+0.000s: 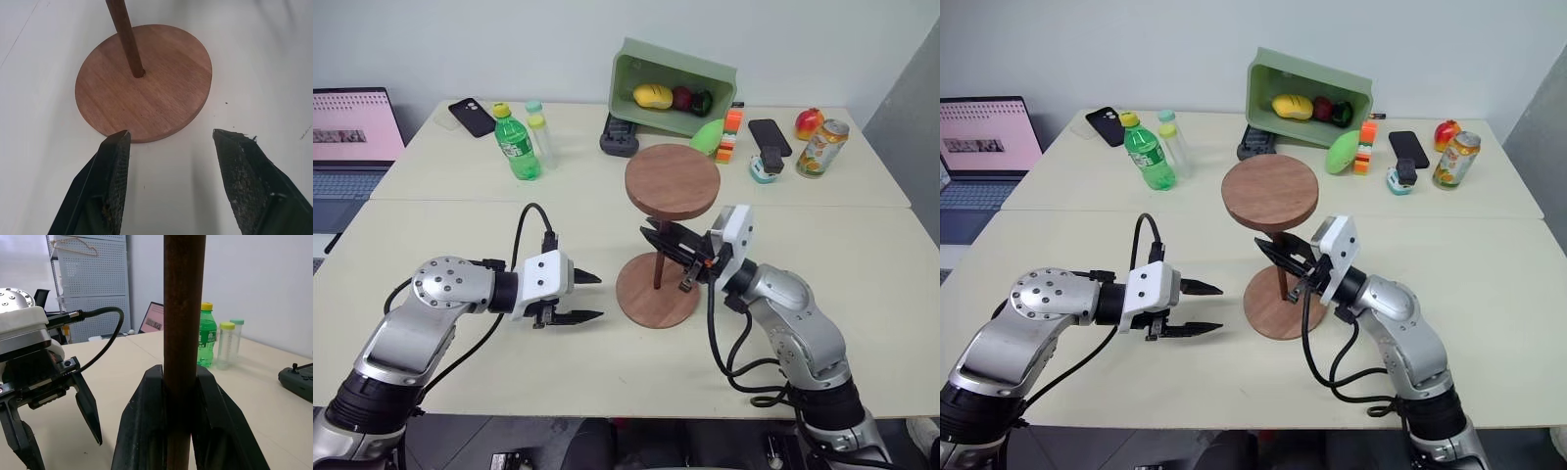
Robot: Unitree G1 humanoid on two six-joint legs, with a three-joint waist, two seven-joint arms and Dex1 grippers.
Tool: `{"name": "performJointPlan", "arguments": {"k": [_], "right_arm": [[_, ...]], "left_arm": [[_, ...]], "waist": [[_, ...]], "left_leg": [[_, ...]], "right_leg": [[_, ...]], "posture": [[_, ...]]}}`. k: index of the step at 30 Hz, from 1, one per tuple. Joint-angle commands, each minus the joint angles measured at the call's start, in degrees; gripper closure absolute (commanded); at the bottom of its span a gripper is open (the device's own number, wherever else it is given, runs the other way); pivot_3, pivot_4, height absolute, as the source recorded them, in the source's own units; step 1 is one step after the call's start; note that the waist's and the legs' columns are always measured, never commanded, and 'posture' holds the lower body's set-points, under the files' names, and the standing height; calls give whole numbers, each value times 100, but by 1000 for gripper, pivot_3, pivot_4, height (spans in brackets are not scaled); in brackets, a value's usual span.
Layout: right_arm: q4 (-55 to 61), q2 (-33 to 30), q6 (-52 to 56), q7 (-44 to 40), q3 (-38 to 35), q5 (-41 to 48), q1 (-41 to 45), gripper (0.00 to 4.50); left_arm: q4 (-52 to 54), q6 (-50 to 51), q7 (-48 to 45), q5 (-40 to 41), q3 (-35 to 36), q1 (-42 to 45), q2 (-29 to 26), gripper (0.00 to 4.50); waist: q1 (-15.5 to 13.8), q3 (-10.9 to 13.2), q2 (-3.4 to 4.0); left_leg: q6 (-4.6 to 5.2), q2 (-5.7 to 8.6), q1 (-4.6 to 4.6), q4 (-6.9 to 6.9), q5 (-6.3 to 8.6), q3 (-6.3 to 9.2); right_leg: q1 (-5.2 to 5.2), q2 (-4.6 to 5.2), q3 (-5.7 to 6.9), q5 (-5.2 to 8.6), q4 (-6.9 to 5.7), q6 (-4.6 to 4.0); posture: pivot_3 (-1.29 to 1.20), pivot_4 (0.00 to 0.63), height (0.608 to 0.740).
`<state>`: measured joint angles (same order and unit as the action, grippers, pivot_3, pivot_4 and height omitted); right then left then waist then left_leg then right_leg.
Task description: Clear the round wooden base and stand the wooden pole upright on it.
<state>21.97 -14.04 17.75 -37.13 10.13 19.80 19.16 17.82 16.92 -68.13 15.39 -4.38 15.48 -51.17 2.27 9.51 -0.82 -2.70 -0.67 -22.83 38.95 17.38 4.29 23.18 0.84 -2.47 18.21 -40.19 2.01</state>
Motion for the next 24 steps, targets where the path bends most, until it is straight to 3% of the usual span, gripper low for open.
{"name": "performJointPlan", "arguments": {"k": [1,24], "right_arm": [[93,-110,61,-90,-7,113,-81,4238],[-496,-218,276,261,268,-265,-114,4238]], "left_arm": [[80,-95,3,22,72,21,-41,1719],[75,3,48,94,94,31,14,1719]], "waist": [[-3,0,0],[-6,-26,-2]], "left_leg": [[0,0,0,0,0,1],[1,0,11,0,0,0]], "right_leg": [[0,0,0,0,0,0],[-9,0,-1,0,-5,0]], "posture": [[0,150,740],[0,150,740]]}}
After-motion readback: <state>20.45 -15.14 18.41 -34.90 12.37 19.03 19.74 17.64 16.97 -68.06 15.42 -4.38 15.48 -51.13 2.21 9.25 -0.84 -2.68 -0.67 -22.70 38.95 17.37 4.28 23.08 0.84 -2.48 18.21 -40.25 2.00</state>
